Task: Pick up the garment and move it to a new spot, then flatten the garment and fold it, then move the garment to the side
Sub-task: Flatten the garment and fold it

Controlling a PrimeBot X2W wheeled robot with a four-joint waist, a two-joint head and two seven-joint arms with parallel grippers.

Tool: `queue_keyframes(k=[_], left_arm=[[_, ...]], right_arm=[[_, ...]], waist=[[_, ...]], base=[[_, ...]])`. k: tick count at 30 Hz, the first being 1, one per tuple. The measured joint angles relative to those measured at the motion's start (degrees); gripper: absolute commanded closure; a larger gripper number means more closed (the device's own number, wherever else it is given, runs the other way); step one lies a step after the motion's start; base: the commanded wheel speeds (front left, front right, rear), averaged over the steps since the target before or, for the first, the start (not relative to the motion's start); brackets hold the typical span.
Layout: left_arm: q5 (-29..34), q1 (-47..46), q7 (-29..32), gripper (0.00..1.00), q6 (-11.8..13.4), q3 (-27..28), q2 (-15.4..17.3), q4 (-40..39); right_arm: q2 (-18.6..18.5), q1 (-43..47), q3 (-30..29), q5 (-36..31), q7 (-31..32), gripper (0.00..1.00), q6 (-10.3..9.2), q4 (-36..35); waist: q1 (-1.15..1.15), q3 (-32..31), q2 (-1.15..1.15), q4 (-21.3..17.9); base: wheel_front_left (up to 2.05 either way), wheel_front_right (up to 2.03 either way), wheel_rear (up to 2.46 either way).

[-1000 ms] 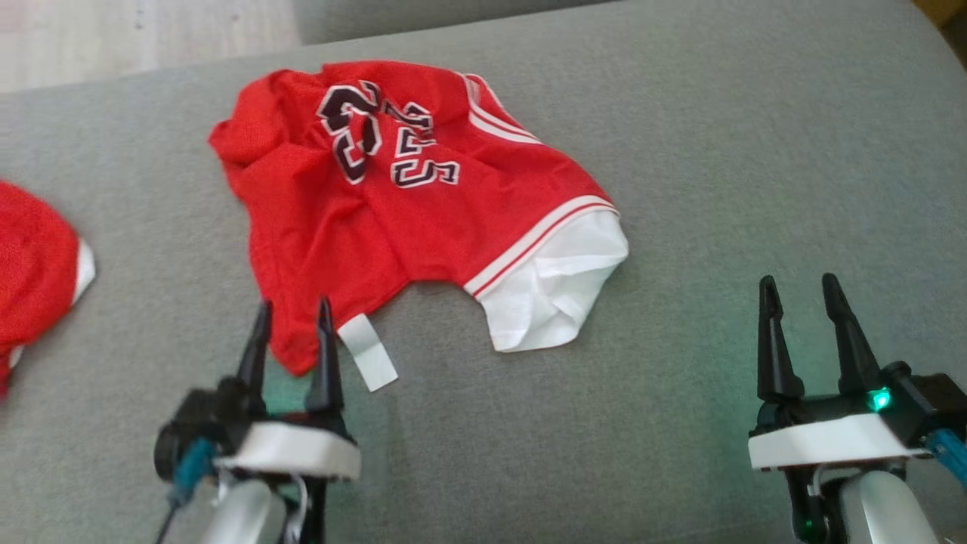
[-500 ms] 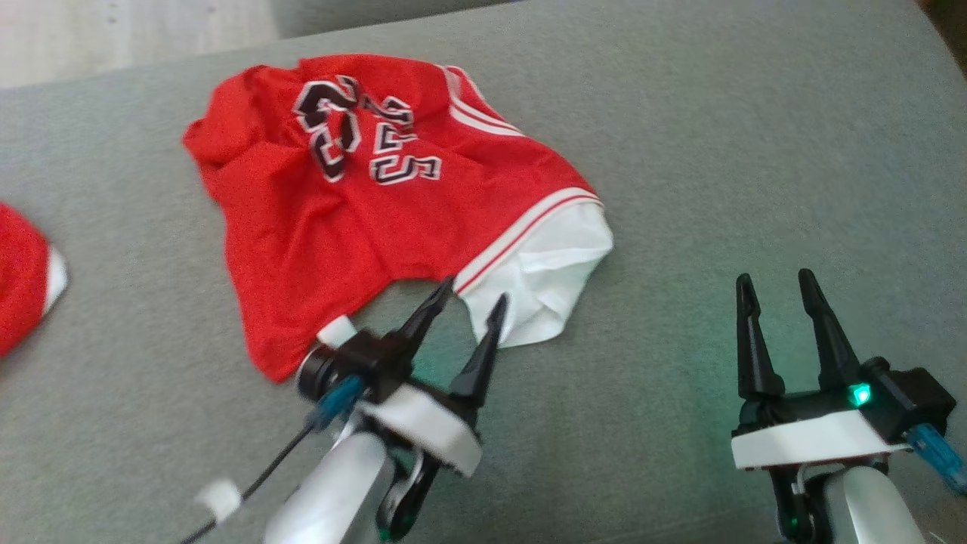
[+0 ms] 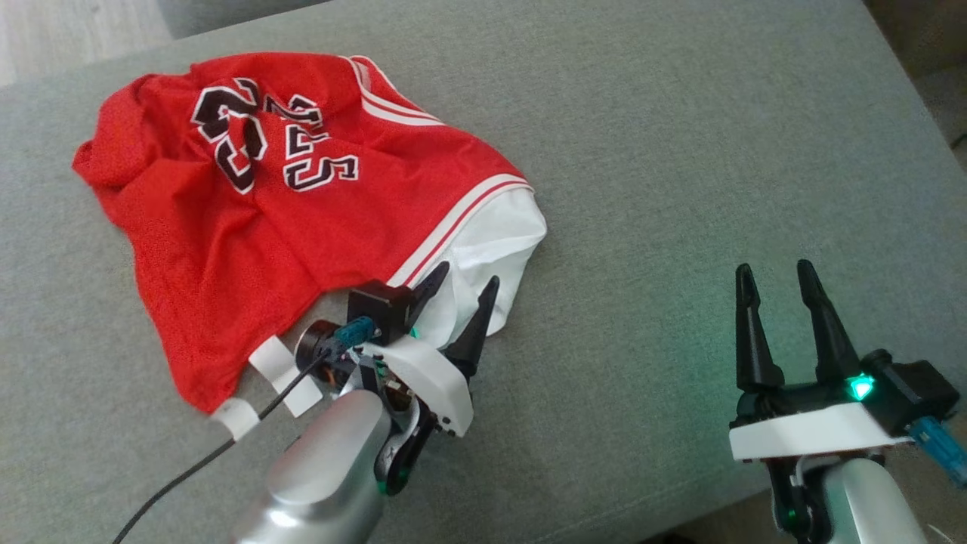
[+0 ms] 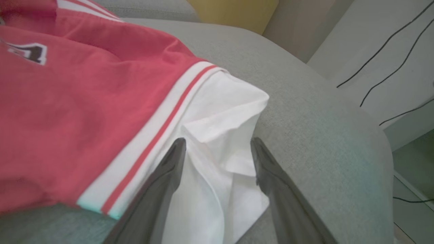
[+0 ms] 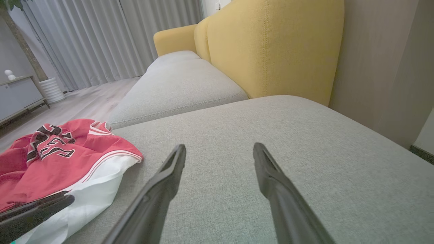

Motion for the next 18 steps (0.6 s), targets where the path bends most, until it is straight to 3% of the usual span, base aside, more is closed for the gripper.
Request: queue_keyframes(k=[3, 4, 5, 6, 9, 18], left_arm=[[0.0, -1.0, 0.0, 0.00, 0.0, -0.5, 0.0, 2.2], [-0.3, -1.2, -0.1, 0.34, -0.1, -1.0, 0.0, 2.5], [-0.7, -1.6, -0.1, 0.56, -0.1, -1.5, 0.0, 2.9], [-1.2, -2.1, -0.1, 0.56, -0.1, -1.7, 0.0, 3.4], [-2.2, -3.2, -0.9, 1.00, -0.1, -2.7, 0.0, 4.1], [-3.3, -5.4, -2.6, 1.00, 0.1, -9.3, 0.0, 3.7]], right_arm=[[0.0, 0.0, 0.0, 0.1, 0.0, 0.00, 0.00, 0.0], [0.0, 0.0, 0.1, 0.4, 0.0, 0.00, 0.00, -0.1], [0.0, 0.0, 0.1, 0.4, 0.0, 0.00, 0.00, -0.1], [0.0, 0.0, 0.1, 0.4, 0.0, 0.00, 0.00, -0.2], [0.0, -0.2, 0.2, 0.4, 0.0, 0.00, 0.00, -0.2], [0.0, -0.5, 0.4, 0.4, 0.0, 0.00, 0.00, -0.1]], waist=[[0.00, 0.4, 0.00, -0.6], [0.00, 0.5, 0.00, -0.7], [0.00, 0.6, 0.00, -0.9], [0.00, 0.7, 0.00, -1.0], [0.00, 0.9, 0.00, -1.3], [0.00, 0.8, 0.00, -2.6]], base=[[0.00, 0.00, 0.00], [0.00, 0.00, 0.00], [0.00, 0.00, 0.00], [0.00, 0.00, 0.00], [0.00, 0.00, 0.00], [0.00, 0.00, 0.00]])
